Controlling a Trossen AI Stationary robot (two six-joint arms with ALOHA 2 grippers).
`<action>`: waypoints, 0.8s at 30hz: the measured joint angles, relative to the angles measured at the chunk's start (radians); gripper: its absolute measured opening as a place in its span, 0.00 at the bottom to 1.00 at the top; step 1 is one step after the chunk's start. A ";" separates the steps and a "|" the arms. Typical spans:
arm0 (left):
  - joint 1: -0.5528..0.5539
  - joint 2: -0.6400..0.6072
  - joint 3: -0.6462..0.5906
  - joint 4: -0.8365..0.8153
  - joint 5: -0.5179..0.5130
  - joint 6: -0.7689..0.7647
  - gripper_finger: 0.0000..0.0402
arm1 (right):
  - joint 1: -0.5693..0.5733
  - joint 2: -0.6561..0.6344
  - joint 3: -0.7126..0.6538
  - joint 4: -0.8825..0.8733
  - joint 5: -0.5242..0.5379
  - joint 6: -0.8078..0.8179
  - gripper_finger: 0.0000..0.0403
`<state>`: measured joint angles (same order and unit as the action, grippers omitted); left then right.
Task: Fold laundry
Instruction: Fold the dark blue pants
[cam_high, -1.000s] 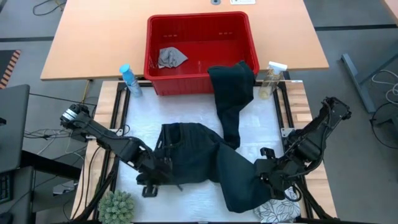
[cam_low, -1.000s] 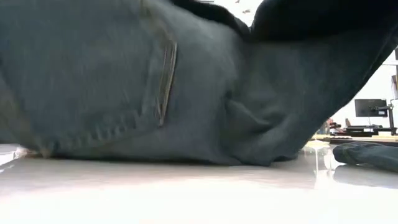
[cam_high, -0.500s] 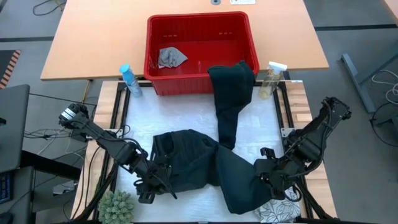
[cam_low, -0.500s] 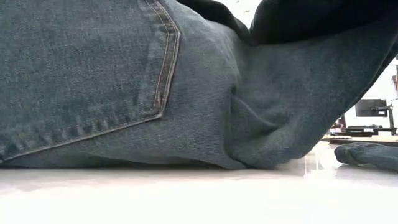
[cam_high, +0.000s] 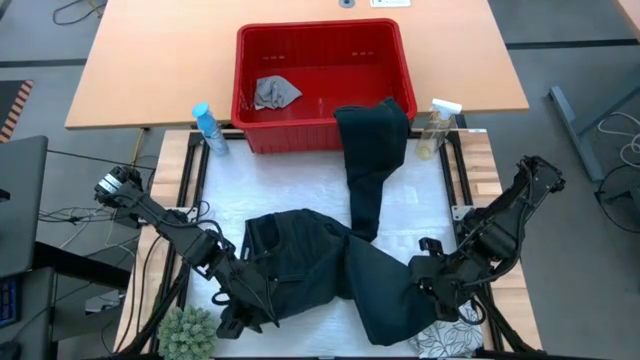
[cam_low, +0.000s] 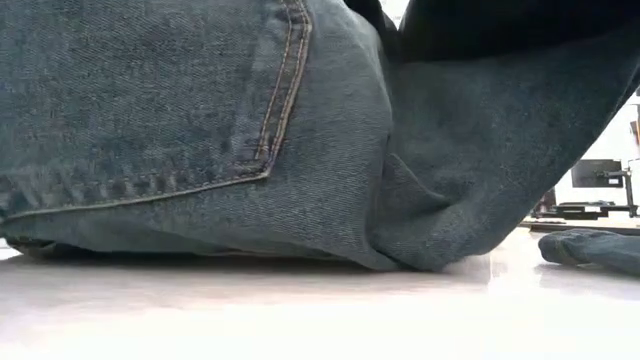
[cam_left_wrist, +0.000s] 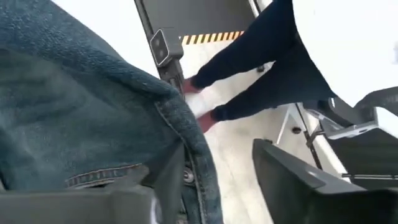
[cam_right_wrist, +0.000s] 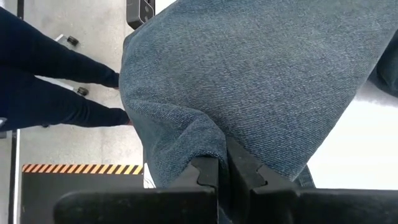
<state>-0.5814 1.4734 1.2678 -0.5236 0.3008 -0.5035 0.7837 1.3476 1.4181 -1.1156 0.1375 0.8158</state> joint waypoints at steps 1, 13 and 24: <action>-0.001 0.000 0.000 -0.004 -0.002 -0.010 0.46 | 0.000 0.000 0.000 0.001 0.000 0.004 0.09; -0.036 0.000 0.000 -0.019 -0.031 -0.032 0.53 | 0.001 0.000 0.000 0.002 0.021 0.018 0.08; -0.012 -0.071 0.000 -0.275 -0.377 -0.012 0.52 | 0.002 0.000 0.000 0.002 0.030 0.042 0.09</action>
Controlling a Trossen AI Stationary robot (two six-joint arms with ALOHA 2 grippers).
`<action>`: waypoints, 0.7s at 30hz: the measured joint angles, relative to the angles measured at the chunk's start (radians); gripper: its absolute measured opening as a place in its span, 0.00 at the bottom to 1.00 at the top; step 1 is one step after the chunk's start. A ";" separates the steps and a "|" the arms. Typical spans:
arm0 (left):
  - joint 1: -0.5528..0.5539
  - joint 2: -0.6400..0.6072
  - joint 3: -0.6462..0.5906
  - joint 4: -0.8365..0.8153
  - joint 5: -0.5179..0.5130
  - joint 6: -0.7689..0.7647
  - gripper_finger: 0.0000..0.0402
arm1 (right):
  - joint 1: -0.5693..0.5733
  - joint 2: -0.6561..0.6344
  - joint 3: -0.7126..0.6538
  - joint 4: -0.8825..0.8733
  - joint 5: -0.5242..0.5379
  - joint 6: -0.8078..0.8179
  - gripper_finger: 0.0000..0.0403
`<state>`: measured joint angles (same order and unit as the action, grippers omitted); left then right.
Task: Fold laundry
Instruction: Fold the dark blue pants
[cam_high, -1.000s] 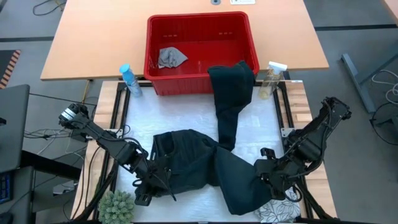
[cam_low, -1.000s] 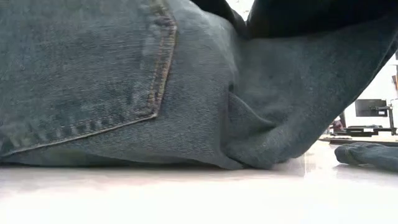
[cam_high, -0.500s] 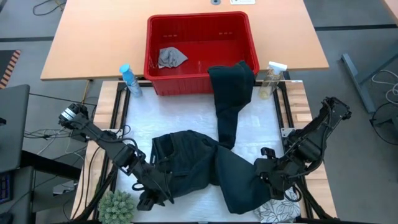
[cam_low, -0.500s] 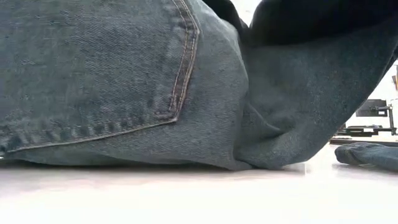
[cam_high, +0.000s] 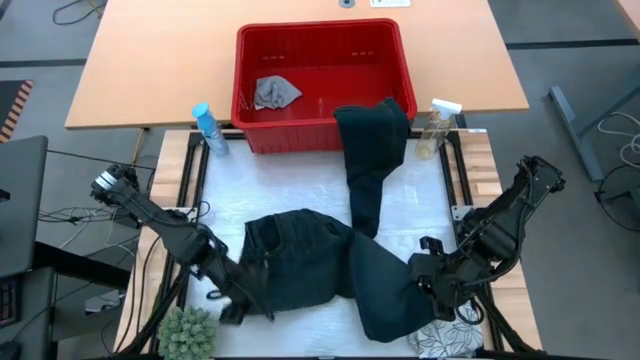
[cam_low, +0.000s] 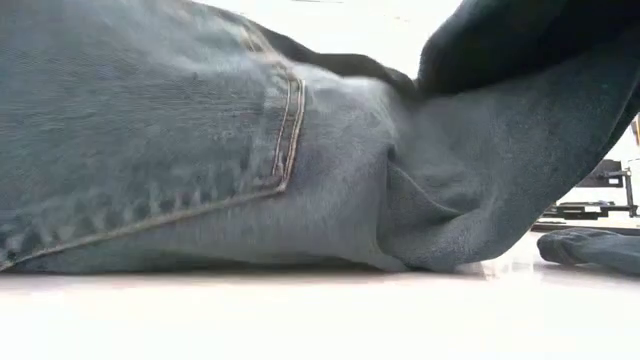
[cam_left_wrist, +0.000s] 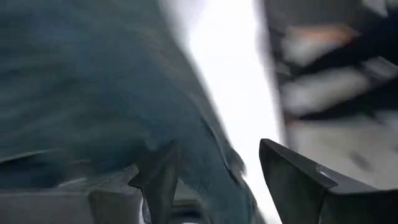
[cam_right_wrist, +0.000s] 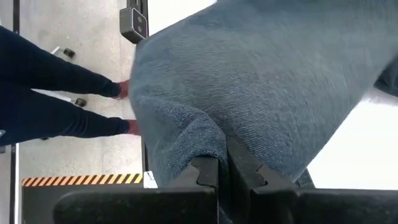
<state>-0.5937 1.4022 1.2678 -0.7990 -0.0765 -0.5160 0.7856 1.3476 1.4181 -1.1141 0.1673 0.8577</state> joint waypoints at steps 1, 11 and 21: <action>0.005 -0.025 0.000 -0.025 -0.070 -0.022 0.52 | 0.000 0.000 0.000 0.000 0.000 0.000 0.08; 0.025 -0.226 -0.057 -0.213 -0.584 -0.400 0.52 | 0.000 0.000 0.000 0.000 0.005 0.002 0.09; 0.212 -0.222 -0.454 0.094 -0.432 -0.421 0.52 | 0.000 0.000 0.000 0.000 0.033 0.007 0.09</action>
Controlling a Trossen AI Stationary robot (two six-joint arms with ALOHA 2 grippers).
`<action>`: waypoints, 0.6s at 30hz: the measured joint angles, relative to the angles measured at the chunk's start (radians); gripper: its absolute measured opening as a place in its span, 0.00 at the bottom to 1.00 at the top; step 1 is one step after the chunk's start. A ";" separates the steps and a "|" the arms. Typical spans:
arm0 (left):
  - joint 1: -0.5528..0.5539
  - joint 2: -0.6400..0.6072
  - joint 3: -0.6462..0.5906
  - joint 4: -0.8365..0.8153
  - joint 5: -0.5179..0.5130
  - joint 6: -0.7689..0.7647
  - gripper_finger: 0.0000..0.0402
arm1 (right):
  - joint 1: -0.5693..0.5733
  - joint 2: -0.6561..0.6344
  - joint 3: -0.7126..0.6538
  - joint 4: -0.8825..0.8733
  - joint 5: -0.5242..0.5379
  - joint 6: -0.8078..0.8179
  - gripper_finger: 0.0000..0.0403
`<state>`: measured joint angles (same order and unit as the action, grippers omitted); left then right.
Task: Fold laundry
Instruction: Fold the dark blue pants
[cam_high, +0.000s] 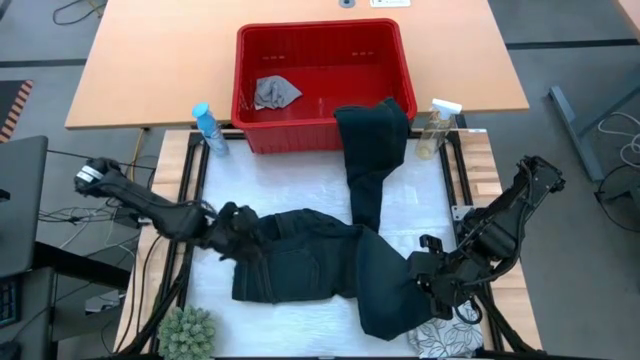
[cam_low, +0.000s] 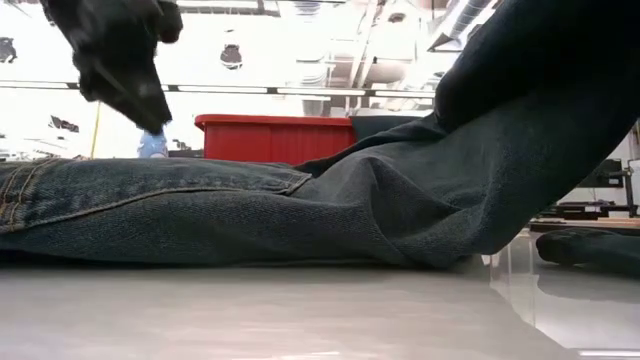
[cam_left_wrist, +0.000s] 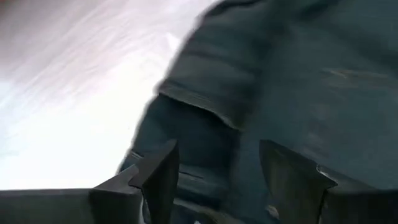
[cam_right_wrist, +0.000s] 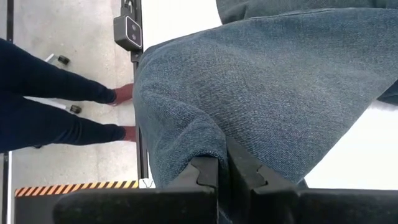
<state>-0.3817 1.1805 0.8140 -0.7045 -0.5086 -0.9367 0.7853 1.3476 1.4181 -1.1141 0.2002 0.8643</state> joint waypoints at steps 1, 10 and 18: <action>0.021 -0.001 -0.016 0.001 0.001 -0.017 0.52 | 0.000 0.000 0.000 0.000 0.000 0.001 0.09; 0.138 0.042 -0.145 0.214 0.257 0.050 0.52 | 0.000 0.000 0.000 0.002 0.009 0.003 0.09; 0.140 0.218 -0.147 0.133 0.377 0.088 0.45 | -0.008 0.000 0.000 0.003 0.066 0.001 0.09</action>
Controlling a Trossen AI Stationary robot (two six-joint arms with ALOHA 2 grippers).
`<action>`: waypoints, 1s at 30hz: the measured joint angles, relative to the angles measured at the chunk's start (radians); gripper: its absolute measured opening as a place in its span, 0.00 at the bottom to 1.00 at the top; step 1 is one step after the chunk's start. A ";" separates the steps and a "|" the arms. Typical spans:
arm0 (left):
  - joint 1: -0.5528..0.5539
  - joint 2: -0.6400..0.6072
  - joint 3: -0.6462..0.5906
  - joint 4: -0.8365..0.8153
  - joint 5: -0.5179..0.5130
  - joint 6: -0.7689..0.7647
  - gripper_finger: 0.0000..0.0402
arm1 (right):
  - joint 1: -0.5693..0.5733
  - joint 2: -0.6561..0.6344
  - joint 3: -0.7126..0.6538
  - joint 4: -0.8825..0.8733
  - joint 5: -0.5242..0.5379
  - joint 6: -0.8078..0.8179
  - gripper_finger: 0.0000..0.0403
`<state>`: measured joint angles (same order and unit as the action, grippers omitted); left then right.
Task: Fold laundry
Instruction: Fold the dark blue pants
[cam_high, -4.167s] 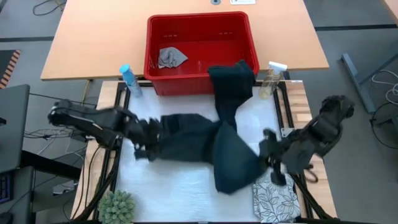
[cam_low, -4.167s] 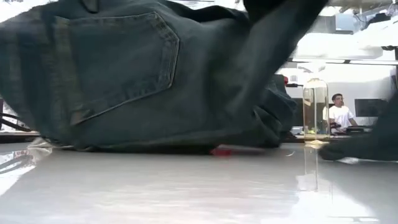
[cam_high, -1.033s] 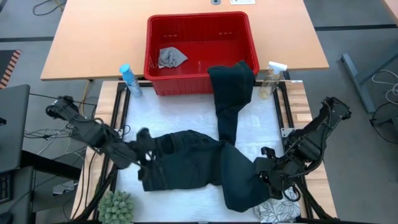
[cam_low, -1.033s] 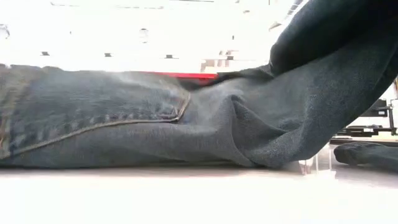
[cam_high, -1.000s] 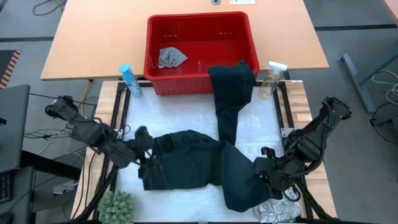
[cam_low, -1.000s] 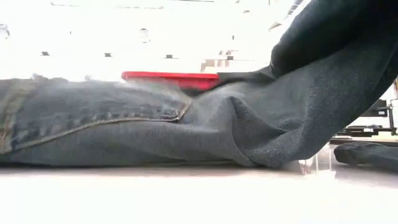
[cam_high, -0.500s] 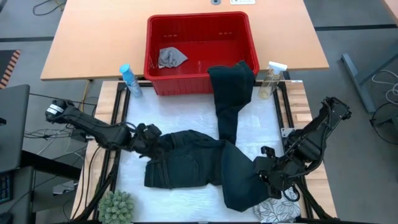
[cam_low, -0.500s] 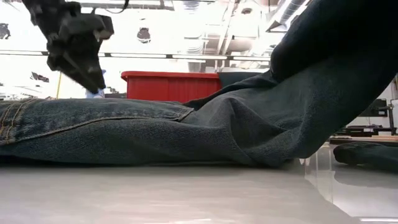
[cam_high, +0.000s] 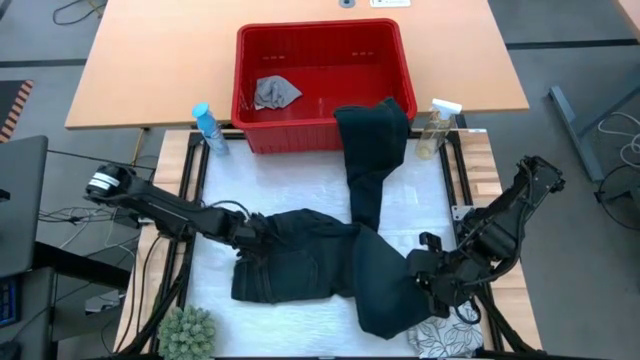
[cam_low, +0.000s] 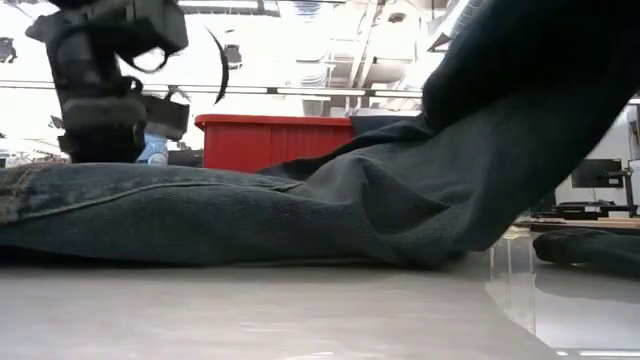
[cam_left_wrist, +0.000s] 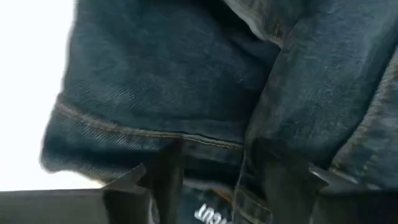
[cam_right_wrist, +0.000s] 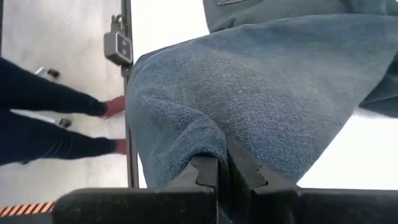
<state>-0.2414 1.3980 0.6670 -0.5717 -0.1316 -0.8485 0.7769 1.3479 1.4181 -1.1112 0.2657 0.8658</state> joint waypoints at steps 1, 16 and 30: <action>0.002 0.026 0.002 -0.018 0.006 -0.006 0.44 | -0.002 0.000 0.000 0.002 0.003 0.000 0.09; 0.007 0.000 -0.004 -0.530 0.001 -0.160 0.28 | -0.175 0.001 0.000 0.044 0.038 -0.196 0.10; -0.001 -0.004 -0.005 -0.583 -0.046 -0.183 0.26 | -0.399 -0.003 0.000 -0.237 0.016 -0.353 0.18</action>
<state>-0.2420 1.3945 0.6621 -1.1549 -0.1779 -1.0318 0.3780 1.3453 1.4181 -1.3486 0.2817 0.5128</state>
